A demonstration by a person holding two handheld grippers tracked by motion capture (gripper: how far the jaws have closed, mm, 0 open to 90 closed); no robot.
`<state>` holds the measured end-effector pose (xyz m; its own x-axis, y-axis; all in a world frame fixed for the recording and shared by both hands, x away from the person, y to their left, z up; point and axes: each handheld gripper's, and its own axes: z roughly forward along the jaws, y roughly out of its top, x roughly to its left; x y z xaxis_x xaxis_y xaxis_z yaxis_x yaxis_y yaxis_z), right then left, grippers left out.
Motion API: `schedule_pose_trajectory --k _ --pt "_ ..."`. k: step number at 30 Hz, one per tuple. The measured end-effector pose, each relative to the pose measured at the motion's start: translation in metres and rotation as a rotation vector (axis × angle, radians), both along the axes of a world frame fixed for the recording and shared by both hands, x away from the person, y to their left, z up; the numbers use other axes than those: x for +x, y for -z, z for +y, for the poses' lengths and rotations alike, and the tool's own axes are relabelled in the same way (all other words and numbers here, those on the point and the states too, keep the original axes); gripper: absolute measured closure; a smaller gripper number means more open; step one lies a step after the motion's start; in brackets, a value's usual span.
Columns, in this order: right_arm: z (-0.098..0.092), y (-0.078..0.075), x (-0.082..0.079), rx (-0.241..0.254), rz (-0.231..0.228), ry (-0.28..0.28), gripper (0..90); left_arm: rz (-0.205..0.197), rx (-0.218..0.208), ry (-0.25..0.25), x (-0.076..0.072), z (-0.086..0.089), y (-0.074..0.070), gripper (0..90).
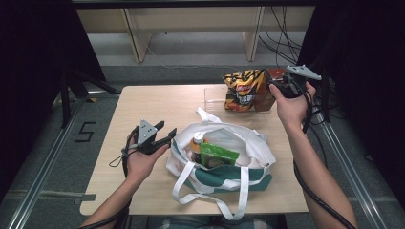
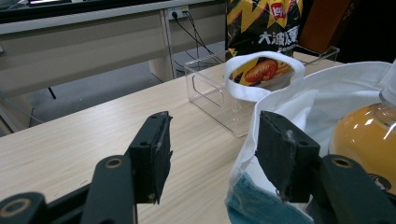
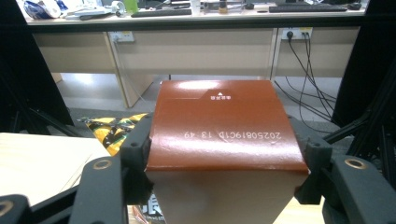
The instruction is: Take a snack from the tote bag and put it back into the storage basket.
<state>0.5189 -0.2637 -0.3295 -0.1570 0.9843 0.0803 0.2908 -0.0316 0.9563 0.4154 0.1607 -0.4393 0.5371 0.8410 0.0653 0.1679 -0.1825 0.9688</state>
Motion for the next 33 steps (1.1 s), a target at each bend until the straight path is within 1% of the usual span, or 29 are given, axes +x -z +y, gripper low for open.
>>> schedule_pose_trajectory --k 8,9,14,15,17,18,19,20,21,22,23,24,25,26,27,29,30,31,32,33 --pt "0.0 0.002 0.002 0.003 0.008 0.011 39.0 -0.004 0.0 0.0 0.0 0.001 -0.001 44.2" --pt "-0.001 0.003 0.003 -0.011 -0.001 0.007 39.0 -0.003 0.0 -0.002 0.0 0.002 -0.001 44.2" --pt "0.001 0.006 0.006 -0.009 0.019 0.014 39.1 -0.003 -0.001 0.0 0.0 0.001 -0.001 44.2" --pt "0.0 0.006 0.007 -0.016 0.018 0.012 39.0 -0.002 -0.004 -0.001 0.0 0.001 -0.001 44.2" --pt "0.001 0.008 0.008 -0.004 0.031 0.017 39.0 -0.002 -0.004 -0.002 0.0 0.001 -0.001 44.2" --pt "0.0 0.01 0.009 -0.021 0.025 0.012 39.0 -0.002 -0.003 -0.002 0.0 0.001 -0.001 44.2" --pt "0.001 0.011 0.01 -0.023 0.032 0.013 39.0 -0.002 -0.004 -0.002 0.0 0.001 -0.001 44.2" --pt "0.001 0.012 0.01 -0.015 0.047 0.017 39.0 -0.003 -0.004 -0.001 0.0 0.001 -0.001 44.3" --pt "0.001 0.013 0.011 -0.014 0.05 0.018 39.0 -0.004 -0.002 -0.001 0.0 0.001 -0.001 44.2" --pt "-0.001 0.015 0.012 -0.039 0.046 0.009 39.0 -0.002 -0.003 -0.001 0.0 0.001 -0.001 44.2" --pt "0.001 0.016 0.012 -0.022 0.05 0.02 39.0 -0.001 -0.001 0.0 0.0 0.001 0.0 44.2" --pt "0.001 0.017 0.013 -0.027 0.056 0.019 39.0 0.001 -0.001 -0.002 0.001 0.001 0.0 44.3" --pt "0.001 0.019 0.013 -0.018 0.067 0.022 39.0 0.0 0.0 -0.001 0.001 0.001 0.0 44.3" --pt "0.0 0.02 0.014 -0.031 0.061 0.016 39.0 -0.001 -0.003 -0.002 0.001 0.001 0.0 44.3" --pt "0.002 0.022 0.014 -0.017 0.071 0.025 39.0 -0.001 -0.003 -0.002 0.001 0.001 0.0 44.2" --pt "0.002 0.025 0.015 -0.018 0.076 0.028 39.0 -0.002 -0.003 -0.001 0.0 0.001 -0.001 44.2" --pt "0.002 0.027 0.015 -0.032 0.075 0.026 39.0 -0.002 -0.001 -0.001 0.0 0.001 0.0 44.2" --pt "0.003 0.028 0.015 -0.021 0.087 0.029 39.1 -0.002 0.0 -0.001 0.0 0.001 0.0 44.2" --pt "0.003 0.029 0.016 -0.022 0.09 0.03 39.0 -0.001 -0.001 -0.001 0.0 0.001 0.0 44.2" --pt "0.003 0.031 0.017 -0.036 0.087 0.024 39.1 -0.001 0.0 -0.001 0.0 0.001 0.0 44.2"
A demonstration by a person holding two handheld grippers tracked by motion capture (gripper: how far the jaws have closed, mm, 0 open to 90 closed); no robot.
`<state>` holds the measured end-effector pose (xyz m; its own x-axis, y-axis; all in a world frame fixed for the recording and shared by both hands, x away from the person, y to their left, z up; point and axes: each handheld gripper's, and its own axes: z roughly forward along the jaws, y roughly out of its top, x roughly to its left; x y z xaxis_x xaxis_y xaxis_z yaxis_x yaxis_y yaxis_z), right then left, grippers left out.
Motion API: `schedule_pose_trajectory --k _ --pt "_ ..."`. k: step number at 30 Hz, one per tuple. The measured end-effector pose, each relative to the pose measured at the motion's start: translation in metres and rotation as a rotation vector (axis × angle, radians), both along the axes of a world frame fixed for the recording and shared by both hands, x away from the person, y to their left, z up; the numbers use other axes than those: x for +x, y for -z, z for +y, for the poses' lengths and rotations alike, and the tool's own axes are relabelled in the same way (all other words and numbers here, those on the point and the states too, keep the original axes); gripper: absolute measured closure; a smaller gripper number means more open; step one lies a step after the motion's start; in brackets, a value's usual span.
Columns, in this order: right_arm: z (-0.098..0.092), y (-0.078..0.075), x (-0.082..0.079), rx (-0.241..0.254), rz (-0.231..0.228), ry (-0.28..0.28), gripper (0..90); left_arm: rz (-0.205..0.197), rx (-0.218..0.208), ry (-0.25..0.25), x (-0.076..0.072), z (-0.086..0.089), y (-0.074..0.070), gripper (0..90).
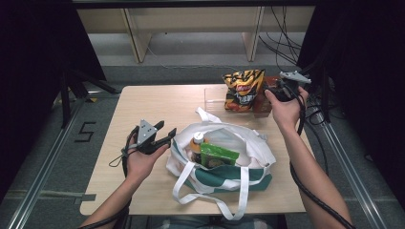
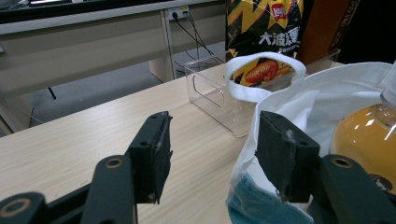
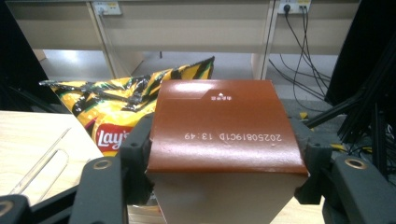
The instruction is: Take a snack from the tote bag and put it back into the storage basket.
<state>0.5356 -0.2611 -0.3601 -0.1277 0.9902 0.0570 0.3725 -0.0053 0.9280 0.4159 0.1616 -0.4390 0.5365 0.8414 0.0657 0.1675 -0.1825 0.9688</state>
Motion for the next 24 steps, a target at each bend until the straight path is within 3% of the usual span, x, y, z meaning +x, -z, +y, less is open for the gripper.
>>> schedule_pose_trajectory --k 15,24 --pt "0.004 0.016 0.003 0.014 0.068 0.012 38.8 -0.001 -0.002 -0.002 0.0 0.001 0.0 44.2" --pt "0.007 0.024 0.002 0.015 0.078 0.025 38.4 -0.001 -0.002 -0.001 0.0 0.001 0.0 44.2"
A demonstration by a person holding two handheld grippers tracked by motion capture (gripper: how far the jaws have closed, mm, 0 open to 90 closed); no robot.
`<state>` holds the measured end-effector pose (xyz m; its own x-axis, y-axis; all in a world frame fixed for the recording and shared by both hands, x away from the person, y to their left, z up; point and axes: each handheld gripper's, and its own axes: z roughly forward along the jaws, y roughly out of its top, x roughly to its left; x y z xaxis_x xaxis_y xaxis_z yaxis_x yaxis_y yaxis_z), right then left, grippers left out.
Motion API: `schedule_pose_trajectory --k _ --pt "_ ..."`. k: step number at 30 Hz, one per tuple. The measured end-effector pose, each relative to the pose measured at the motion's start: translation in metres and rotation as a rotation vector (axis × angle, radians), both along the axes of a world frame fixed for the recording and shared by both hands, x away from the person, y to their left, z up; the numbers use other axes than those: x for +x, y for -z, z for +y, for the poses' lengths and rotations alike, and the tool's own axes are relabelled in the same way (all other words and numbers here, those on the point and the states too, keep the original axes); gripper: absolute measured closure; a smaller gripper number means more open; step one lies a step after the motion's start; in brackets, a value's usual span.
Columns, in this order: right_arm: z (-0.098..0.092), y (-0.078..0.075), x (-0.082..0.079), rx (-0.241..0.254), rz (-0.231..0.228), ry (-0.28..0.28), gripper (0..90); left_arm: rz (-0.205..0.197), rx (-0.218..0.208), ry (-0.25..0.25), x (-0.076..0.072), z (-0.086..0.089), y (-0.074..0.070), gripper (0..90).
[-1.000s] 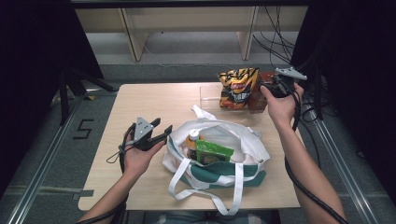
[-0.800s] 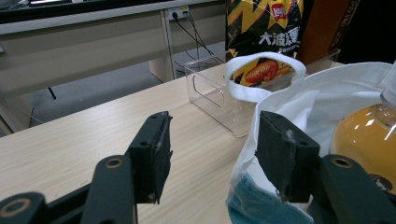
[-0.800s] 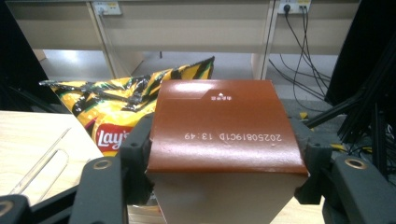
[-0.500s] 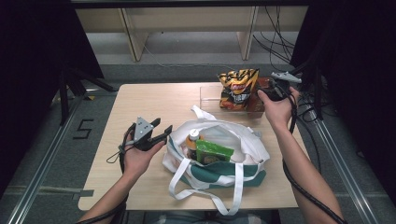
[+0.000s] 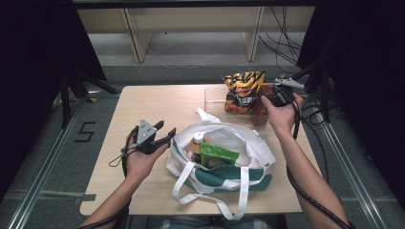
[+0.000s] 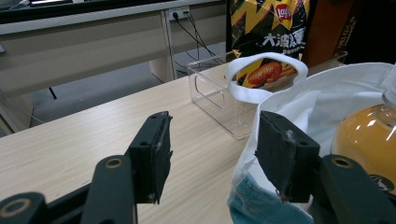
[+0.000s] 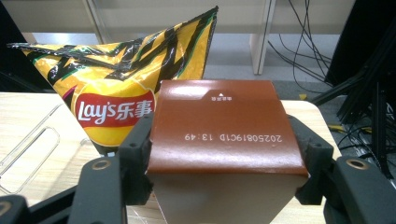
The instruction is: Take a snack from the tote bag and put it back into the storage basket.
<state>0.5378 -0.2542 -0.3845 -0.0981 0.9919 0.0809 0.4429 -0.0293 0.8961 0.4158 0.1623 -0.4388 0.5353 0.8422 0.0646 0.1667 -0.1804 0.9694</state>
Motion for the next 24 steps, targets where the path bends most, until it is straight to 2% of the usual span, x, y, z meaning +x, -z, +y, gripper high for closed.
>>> schedule_pose_trajectory --k 5,6,9,10,12,14,17,22,23,24 --pt "0.0 -0.001 0.0 -0.01 0.001 0.004 37.6 0.001 0.0 0.001 0.0 0.0 0.0 44.3" --pt "-0.003 -0.001 0.001 -0.038 0.001 -0.021 37.2 0.001 0.001 0.001 0.0 0.0 0.0 44.2" --pt "-0.005 -0.001 0.002 -0.04 0.001 -0.029 35.0 0.001 0.002 0.001 0.0 0.0 0.0 44.3" --pt "-0.002 -0.002 0.0 -0.005 0.027 -0.004 33.4 0.001 0.001 0.001 0.0 0.0 0.0 44.3" --pt "-0.003 0.0 0.0 -0.001 0.025 -0.006 31.5 0.001 0.0 0.001 0.0 0.0 0.0 44.4" --pt "-0.005 0.0 0.0 -0.02 0.032 -0.004 31.0 0.001 -0.002 0.0 0.0 0.0 0.0 44.3" --pt "-0.005 -0.001 -0.003 0.0 0.05 -0.005 30.7 0.002 0.0 0.001 0.0 0.0 0.0 44.3" --pt "-0.009 -0.001 -0.008 0.005 0.037 -0.032 30.9 -0.002 0.001 0.002 0.0 -0.001 0.0 44.3" --pt "-0.008 -0.002 -0.011 0.01 0.046 -0.022 31.0 -0.002 0.002 0.002 0.0 -0.001 0.0 44.3" --pt "-0.01 -0.002 -0.011 0.0 0.029 -0.03 31.4 -0.001 0.003 0.002 0.0 -0.001 0.0 44.3"
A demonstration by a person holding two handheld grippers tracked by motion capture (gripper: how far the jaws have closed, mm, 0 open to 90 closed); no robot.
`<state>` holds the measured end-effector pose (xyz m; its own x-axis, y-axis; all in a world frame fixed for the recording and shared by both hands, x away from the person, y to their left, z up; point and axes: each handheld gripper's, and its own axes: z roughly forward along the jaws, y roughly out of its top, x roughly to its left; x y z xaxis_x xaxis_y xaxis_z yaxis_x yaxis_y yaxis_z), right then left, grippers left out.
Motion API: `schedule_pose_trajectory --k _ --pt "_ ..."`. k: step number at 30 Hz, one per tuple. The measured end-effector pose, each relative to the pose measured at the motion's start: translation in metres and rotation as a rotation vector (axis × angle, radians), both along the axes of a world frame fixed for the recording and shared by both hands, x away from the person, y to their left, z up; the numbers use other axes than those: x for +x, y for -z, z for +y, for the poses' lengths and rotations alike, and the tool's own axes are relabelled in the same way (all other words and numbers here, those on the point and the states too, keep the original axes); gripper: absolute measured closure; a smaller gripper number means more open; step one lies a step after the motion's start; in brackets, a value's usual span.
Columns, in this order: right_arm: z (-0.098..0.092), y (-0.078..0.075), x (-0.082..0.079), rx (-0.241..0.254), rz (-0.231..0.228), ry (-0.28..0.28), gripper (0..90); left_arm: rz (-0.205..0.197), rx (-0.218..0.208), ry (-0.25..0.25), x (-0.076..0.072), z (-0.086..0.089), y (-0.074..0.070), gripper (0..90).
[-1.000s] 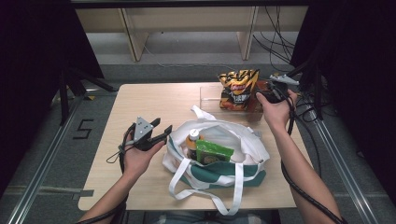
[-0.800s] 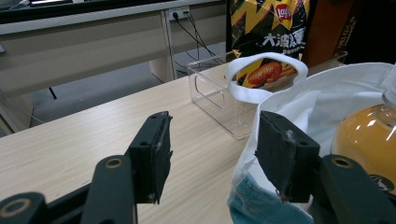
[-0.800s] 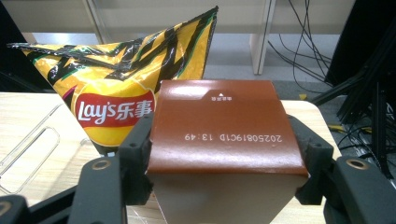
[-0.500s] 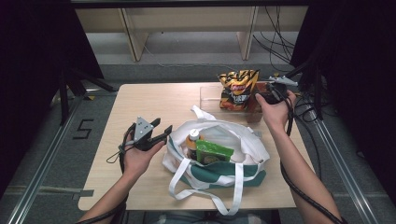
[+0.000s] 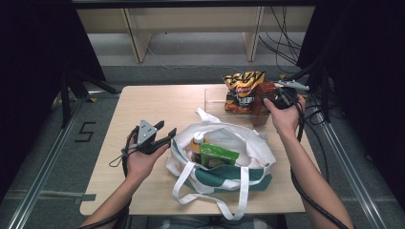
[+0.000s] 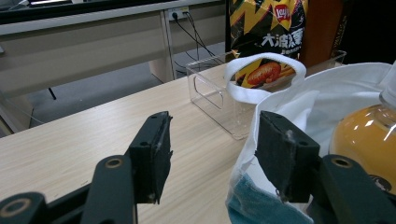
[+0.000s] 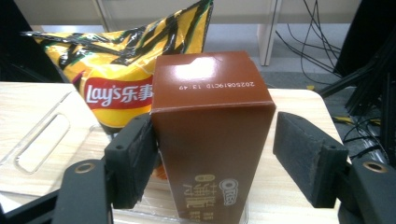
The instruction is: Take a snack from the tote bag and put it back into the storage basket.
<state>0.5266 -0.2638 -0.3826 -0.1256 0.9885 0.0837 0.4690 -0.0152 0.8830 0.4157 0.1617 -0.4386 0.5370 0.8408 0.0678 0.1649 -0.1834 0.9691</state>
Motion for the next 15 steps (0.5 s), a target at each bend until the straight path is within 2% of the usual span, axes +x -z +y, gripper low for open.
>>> schedule_pose_trajectory --k 1,2,3,4,10,11,15 --pt "-0.003 -0.001 -0.001 -0.008 -0.007 -0.025 32.1 0.001 -0.003 -0.002 0.0 0.0 0.0 44.3" --pt "-0.003 -0.003 -0.003 -0.015 0.008 -0.026 33.1 0.0 -0.004 -0.003 0.0 0.001 0.0 44.3" --pt "-0.001 -0.004 -0.006 0.011 0.02 -0.007 33.6 -0.006 -0.008 0.002 0.0 0.001 0.0 44.3" --pt "-0.002 -0.003 -0.006 0.012 0.001 -0.014 33.7 0.001 -0.002 -0.007 0.0 0.001 0.0 44.3" --pt "-0.007 -0.009 -0.016 0.025 -0.003 -0.025 36.3 -0.005 -0.009 -0.002 0.0 0.001 0.0 44.3" --pt "-0.009 -0.009 -0.017 0.009 -0.015 -0.041 37.2 0.001 -0.003 -0.007 0.0 0.001 0.0 44.3" --pt "-0.011 -0.01 -0.025 0.036 0.004 -0.043 42.6 -0.002 -0.006 -0.01 -0.001 0.001 -0.001 44.3"
